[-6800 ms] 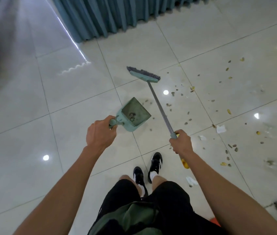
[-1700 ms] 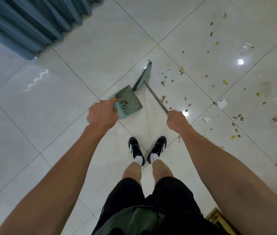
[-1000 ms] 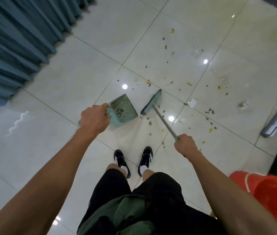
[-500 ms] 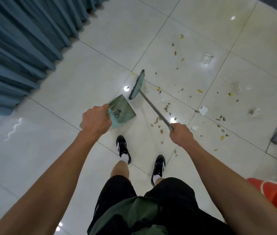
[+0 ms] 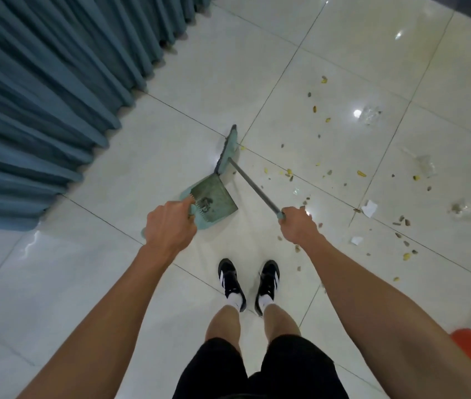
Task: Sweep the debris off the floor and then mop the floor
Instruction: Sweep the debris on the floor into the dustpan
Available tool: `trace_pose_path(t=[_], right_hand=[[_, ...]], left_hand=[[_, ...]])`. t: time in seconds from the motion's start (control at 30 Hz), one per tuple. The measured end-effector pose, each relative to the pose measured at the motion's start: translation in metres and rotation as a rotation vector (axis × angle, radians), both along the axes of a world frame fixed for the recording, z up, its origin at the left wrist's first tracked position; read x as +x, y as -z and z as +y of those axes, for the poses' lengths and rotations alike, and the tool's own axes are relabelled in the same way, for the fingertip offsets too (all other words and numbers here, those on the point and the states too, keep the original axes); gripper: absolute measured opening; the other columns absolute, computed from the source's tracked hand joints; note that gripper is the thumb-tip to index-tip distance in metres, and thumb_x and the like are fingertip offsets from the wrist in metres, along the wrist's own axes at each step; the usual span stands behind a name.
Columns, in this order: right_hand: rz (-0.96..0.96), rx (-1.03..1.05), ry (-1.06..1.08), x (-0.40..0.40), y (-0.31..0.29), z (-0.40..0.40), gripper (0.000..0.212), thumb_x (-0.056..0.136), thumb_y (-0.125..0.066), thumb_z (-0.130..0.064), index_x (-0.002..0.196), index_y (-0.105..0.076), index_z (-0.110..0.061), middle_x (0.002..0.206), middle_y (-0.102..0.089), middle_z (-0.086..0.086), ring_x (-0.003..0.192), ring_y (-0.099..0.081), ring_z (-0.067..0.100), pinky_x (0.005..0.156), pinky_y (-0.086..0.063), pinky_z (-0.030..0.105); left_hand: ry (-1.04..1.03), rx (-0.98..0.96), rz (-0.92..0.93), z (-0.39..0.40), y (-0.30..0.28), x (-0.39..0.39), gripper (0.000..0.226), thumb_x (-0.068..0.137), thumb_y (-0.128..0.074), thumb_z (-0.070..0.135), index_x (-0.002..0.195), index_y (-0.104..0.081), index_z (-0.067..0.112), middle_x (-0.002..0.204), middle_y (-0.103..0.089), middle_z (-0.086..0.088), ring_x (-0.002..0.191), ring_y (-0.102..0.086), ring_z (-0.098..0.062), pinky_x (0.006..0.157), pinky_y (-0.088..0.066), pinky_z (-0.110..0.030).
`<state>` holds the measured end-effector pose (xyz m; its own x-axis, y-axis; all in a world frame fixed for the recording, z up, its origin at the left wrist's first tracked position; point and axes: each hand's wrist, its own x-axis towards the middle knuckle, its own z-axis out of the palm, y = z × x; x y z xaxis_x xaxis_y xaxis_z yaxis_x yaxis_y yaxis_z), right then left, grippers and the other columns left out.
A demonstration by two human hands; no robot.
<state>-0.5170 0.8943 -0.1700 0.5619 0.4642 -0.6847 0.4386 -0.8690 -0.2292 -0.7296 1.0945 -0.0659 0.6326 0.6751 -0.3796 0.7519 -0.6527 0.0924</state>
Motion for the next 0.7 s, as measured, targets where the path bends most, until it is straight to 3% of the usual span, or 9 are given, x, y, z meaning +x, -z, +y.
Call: trace_pose_path(t=[0.23,0.33,0.47,0.7], right_hand=[[0.05,-0.034,0.155,0.027,0.022,0.0,0.02,0.098,-0.05,-0.014,0.109,-0.062,-0.002,0.081,-0.059,0.007,0.072,-0.069,0.029,0.066,-0.062,0.04],[0.039,-0.053,0.187,0.037,0.026,-0.023,0.02,0.1,-0.05,-0.017,0.109,-0.057,-0.001,0.087,-0.059,0.008,0.074,-0.065,0.026,0.061,-0.052,0.032],[0.017,-0.139,0.197,0.051,0.018,-0.073,0.018,0.101,-0.049,-0.019,0.101,-0.059,-0.005,0.072,-0.048,0.001,0.058,-0.047,0.015,0.046,-0.032,0.025],[0.0,-0.227,0.324,0.062,0.005,-0.167,0.024,0.101,-0.049,-0.025,0.111,-0.061,-0.007,0.083,-0.054,0.005,0.067,-0.055,0.022,0.057,-0.043,0.029]], left_hand=[[0.034,0.012,0.006,0.01,0.009,0.027,0.022,0.095,-0.052,0.022,0.115,-0.062,0.021,0.09,-0.067,-0.007,0.067,-0.055,-0.026,0.059,-0.042,-0.032],[0.048,-0.001,0.019,0.004,0.009,0.039,0.025,0.095,-0.052,0.023,0.118,-0.062,0.023,0.094,-0.068,-0.007,0.07,-0.054,-0.027,0.061,-0.043,-0.034],[0.07,-0.019,0.015,-0.007,0.008,0.062,0.025,0.095,-0.052,0.025,0.118,-0.061,0.024,0.093,-0.068,-0.007,0.073,-0.059,-0.029,0.066,-0.052,-0.038],[0.191,-0.023,0.019,-0.038,0.003,0.11,0.025,0.092,-0.054,0.02,0.116,-0.061,0.024,0.092,-0.068,-0.007,0.072,-0.061,-0.03,0.062,-0.05,-0.035]])
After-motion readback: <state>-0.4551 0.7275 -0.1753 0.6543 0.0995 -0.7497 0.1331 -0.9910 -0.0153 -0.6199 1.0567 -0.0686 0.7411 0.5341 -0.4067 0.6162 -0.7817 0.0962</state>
